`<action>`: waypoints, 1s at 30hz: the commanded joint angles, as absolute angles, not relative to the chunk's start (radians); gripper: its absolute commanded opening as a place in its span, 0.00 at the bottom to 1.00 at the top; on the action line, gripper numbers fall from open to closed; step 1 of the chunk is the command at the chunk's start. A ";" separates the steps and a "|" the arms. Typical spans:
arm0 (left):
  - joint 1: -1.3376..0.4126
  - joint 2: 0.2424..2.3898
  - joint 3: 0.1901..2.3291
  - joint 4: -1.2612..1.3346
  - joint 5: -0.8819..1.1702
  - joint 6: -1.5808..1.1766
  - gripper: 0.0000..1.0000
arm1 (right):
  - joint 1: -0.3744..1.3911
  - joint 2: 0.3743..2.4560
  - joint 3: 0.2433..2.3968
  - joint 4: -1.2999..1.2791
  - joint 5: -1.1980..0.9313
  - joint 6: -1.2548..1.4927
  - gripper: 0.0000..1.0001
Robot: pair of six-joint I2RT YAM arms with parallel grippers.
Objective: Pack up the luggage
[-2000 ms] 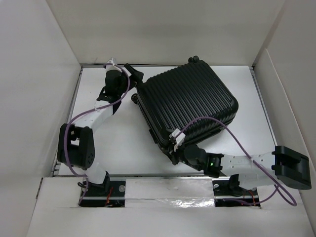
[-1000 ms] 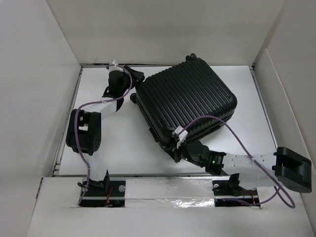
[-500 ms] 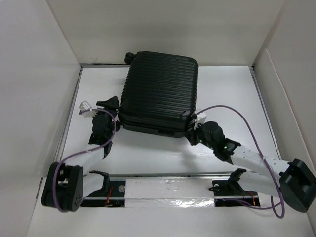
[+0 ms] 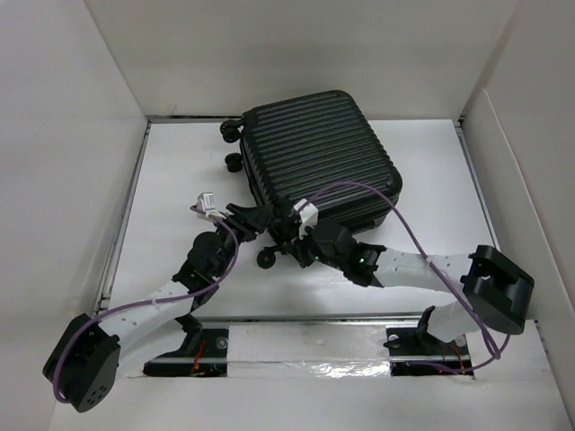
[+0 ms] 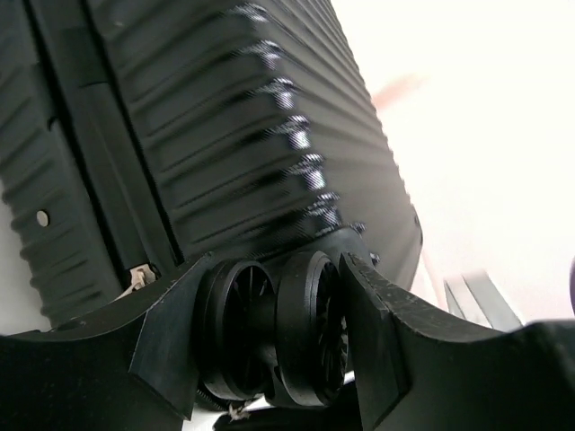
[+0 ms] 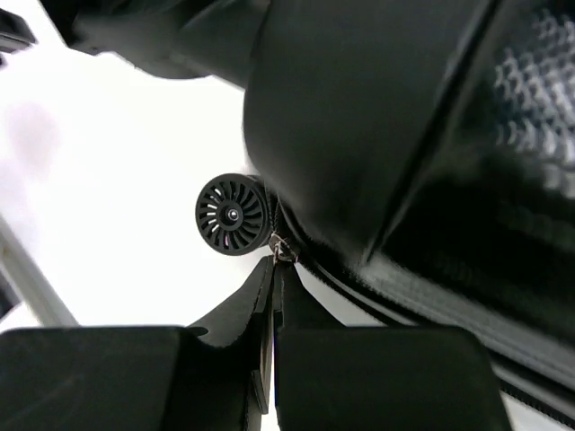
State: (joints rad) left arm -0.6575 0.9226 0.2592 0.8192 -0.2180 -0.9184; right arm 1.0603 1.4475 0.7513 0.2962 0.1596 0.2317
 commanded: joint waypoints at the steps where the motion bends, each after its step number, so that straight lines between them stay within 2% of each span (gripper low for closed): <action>1: -0.684 0.911 0.273 0.690 -0.023 -0.807 0.00 | 0.979 1.336 0.789 0.456 0.046 0.213 0.00; 3: -0.684 0.922 0.268 0.712 0.033 -0.815 0.00 | 0.887 1.303 0.766 0.445 -0.051 0.219 0.00; 7: -0.684 0.966 0.285 0.753 0.074 -0.815 0.00 | 0.845 1.266 0.747 0.449 -0.127 0.222 0.00; 13: -0.695 1.068 0.362 0.802 0.164 -0.798 0.00 | 0.966 1.347 0.719 0.601 -0.143 0.327 0.00; 18: -0.709 1.020 0.374 0.704 0.138 -0.770 0.00 | 1.109 1.465 0.851 0.687 -0.124 0.426 0.00; 23: -0.709 0.977 0.334 0.710 0.127 -0.770 0.00 | 1.150 1.505 0.919 0.810 -0.115 0.533 0.00; 30: -0.709 1.029 0.269 0.873 0.138 -0.833 0.00 | 1.141 1.604 0.851 1.034 -0.035 0.735 0.00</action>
